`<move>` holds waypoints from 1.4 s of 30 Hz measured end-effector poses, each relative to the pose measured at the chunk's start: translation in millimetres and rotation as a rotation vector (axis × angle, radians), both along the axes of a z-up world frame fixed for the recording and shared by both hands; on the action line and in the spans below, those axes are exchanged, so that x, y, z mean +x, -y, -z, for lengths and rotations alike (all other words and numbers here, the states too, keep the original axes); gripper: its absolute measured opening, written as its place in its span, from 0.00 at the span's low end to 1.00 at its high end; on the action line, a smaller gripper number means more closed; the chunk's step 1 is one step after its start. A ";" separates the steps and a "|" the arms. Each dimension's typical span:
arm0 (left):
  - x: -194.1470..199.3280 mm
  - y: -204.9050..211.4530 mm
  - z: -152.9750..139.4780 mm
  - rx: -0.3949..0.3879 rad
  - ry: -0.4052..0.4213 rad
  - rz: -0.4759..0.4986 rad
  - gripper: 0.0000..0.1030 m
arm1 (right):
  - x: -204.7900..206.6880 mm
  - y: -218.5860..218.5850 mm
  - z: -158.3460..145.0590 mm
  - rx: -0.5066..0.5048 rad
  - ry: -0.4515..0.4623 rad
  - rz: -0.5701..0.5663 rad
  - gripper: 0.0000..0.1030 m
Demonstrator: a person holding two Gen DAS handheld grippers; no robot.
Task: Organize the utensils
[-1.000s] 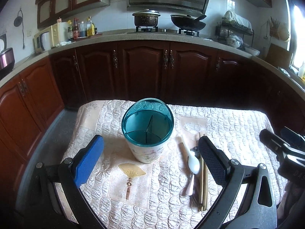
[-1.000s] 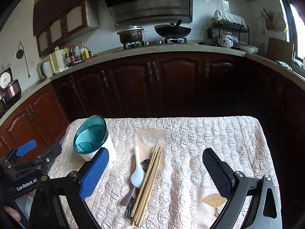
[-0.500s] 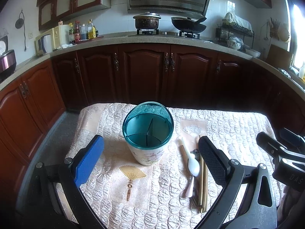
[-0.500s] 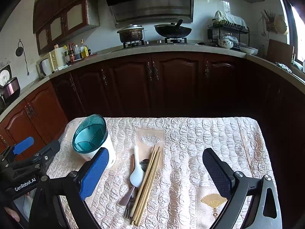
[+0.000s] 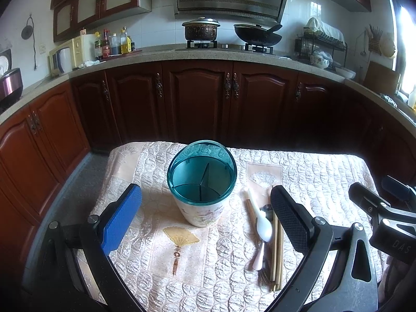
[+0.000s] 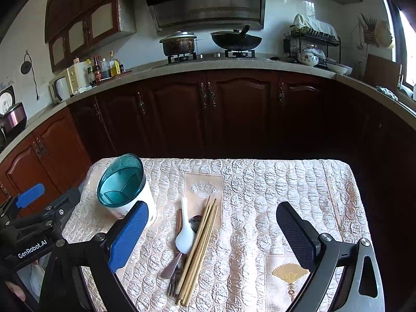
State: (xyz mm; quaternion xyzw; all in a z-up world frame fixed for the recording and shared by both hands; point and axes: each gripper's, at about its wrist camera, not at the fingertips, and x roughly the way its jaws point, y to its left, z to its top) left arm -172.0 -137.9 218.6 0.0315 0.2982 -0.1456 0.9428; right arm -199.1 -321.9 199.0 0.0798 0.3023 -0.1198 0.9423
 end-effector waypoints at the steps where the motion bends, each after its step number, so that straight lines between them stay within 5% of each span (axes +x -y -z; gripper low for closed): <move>1: 0.0 0.1 0.0 0.001 0.000 0.001 0.97 | 0.0 -0.1 0.3 0.000 -0.001 0.001 0.96; 42: 0.4 8.5 2.6 -0.001 -0.023 0.026 0.97 | 3.1 7.4 5.8 -0.007 -0.052 0.030 0.96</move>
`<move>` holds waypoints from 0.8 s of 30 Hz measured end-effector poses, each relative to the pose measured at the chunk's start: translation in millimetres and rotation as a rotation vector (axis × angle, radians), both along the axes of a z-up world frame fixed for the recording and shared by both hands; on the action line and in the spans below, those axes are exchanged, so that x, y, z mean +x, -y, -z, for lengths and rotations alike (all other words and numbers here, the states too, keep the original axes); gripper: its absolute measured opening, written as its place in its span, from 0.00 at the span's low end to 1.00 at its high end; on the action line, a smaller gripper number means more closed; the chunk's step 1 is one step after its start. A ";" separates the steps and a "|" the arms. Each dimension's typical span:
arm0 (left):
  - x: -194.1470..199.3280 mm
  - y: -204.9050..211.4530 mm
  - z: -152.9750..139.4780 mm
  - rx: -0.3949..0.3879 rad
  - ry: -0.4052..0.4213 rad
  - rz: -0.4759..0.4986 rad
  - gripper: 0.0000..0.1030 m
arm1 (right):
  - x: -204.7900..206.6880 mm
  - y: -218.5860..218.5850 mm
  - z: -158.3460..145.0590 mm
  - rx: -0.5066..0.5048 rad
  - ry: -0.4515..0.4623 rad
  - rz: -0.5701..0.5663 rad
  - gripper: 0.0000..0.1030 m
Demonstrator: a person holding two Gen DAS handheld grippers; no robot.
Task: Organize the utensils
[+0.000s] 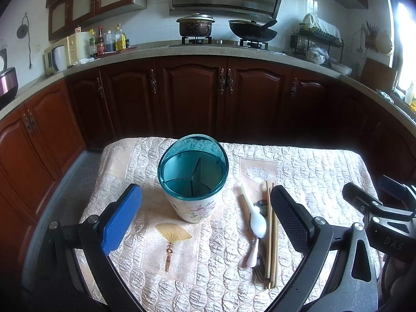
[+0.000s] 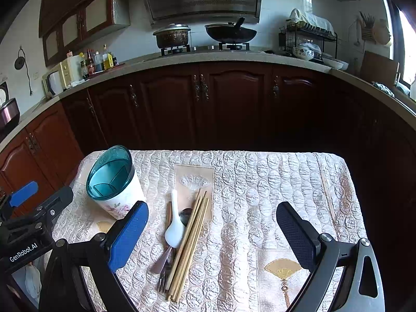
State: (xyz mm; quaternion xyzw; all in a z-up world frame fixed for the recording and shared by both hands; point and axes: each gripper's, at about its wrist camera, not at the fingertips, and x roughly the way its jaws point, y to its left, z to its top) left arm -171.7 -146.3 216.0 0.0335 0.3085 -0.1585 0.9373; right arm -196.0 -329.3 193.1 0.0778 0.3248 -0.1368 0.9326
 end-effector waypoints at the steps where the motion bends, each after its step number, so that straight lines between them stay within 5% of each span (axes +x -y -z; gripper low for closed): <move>1: 0.1 0.0 0.1 0.000 0.000 0.000 0.97 | 0.1 -0.4 0.3 -0.001 -0.001 0.000 0.96; 24: 1.9 1.6 4.4 0.006 -0.013 -0.001 0.97 | 3.2 0.5 9.5 0.004 -0.039 -0.001 0.96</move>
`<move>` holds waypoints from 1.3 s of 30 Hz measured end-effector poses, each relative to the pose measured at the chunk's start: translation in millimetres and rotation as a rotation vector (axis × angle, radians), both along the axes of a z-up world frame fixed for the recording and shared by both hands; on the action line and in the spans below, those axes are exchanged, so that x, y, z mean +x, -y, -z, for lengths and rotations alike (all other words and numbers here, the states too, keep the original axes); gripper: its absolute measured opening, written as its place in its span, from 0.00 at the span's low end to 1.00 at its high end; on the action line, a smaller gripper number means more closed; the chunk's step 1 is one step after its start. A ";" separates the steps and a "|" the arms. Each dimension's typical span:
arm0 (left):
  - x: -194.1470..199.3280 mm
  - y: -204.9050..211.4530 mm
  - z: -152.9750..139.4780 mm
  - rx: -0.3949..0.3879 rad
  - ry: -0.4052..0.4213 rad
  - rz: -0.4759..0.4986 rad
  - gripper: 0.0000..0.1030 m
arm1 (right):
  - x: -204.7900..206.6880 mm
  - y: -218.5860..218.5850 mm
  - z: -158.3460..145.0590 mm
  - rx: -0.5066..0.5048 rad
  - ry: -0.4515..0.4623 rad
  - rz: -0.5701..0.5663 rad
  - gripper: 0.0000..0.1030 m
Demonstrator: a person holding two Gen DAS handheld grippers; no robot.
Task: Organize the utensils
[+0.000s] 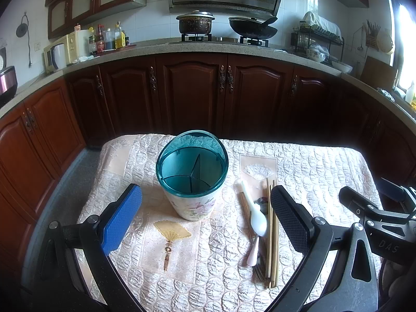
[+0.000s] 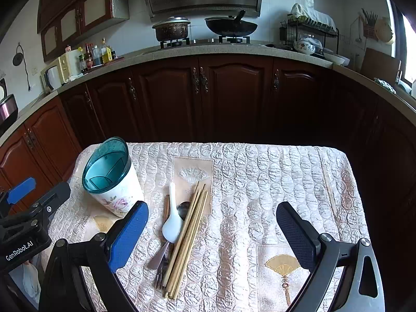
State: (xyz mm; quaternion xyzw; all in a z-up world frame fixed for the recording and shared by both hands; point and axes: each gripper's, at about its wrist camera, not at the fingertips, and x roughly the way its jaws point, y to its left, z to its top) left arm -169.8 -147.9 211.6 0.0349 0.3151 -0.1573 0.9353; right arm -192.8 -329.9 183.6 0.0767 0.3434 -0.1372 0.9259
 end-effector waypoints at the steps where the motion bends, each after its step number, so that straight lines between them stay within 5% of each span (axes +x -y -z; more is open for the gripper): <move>1: 0.4 0.8 0.2 0.000 -0.001 0.000 0.97 | 0.1 0.2 0.5 -0.001 -0.002 0.000 0.96; 39: 5.5 6.6 11.0 0.004 -0.026 0.008 0.97 | 8.3 5.1 12.4 0.005 -0.048 -0.004 0.96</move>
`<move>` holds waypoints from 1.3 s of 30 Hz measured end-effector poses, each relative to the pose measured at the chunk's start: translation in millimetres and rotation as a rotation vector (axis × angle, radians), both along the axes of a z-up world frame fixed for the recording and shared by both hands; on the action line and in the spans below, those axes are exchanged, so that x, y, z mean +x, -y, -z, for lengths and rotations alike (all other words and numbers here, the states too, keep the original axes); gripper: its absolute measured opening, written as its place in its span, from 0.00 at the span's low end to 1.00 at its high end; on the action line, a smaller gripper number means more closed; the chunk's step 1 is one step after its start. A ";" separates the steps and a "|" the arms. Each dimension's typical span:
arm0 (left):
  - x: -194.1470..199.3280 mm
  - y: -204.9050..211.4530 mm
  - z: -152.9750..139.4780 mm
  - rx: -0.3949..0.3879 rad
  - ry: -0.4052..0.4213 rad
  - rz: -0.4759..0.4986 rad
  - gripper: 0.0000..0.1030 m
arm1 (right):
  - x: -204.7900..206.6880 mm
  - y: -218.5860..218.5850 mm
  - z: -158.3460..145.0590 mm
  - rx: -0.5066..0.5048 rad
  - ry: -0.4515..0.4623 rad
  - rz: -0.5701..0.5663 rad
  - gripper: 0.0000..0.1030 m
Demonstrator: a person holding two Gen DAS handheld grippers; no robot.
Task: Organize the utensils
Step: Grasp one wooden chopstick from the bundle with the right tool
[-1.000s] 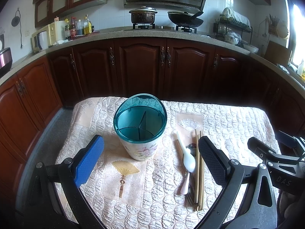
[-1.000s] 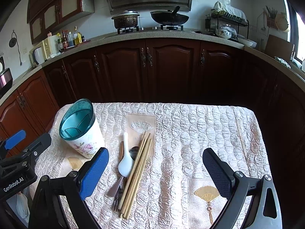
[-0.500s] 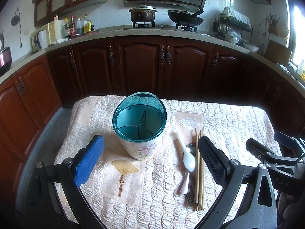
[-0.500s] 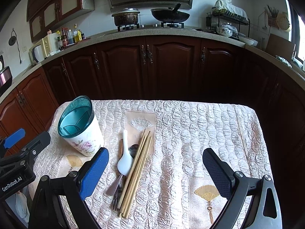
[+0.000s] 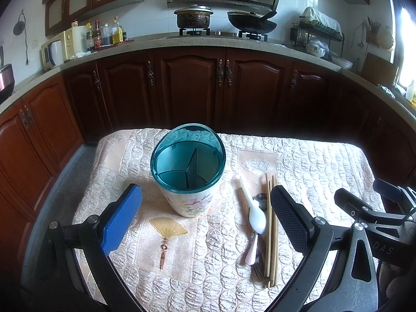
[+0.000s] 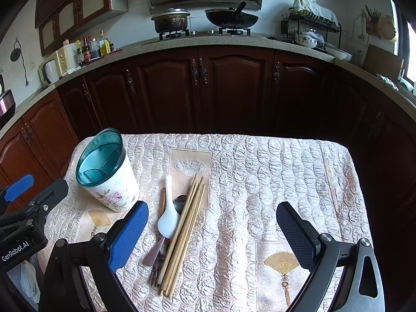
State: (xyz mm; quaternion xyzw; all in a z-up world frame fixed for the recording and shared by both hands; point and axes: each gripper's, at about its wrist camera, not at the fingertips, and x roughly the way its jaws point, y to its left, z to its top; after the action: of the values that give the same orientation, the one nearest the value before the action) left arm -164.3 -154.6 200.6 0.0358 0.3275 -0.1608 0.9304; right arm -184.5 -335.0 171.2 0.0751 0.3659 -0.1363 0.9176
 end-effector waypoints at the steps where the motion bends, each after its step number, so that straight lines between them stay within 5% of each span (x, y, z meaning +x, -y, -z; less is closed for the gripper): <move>1: 0.2 0.1 -0.2 0.001 -0.001 0.000 0.97 | 0.3 0.8 1.3 0.000 -0.004 0.000 0.96; 7: 2.4 -0.5 9.0 0.028 -0.020 0.007 0.97 | 9.3 14.3 26.4 0.041 -0.059 -0.006 0.95; 13: 5.7 2.7 23.1 0.060 -0.043 0.026 0.94 | 38.1 28.5 74.7 0.175 -0.135 -0.062 0.64; 24: 21.5 12.1 39.5 0.085 -0.083 0.033 0.94 | 91.1 33.1 142.7 0.380 -0.243 -0.107 0.33; 28: 25.5 18.7 45.2 0.096 -0.097 0.044 0.94 | 98.3 35.6 152.2 0.417 -0.243 -0.124 0.12; 36: 30.1 44.3 56.8 0.108 -0.130 0.092 0.94 | 55.9 73.0 150.1 0.415 -0.224 -0.082 0.07; 39: 29.2 59.7 62.0 0.124 -0.138 0.126 0.87 | 37.6 93.2 151.6 0.392 -0.240 -0.030 0.07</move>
State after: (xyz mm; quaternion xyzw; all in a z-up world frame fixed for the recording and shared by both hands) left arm -135.2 -214.2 138.6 0.1027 0.3970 -0.2002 0.8898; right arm -147.0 -428.2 19.6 0.2297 0.4929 -0.0570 0.8373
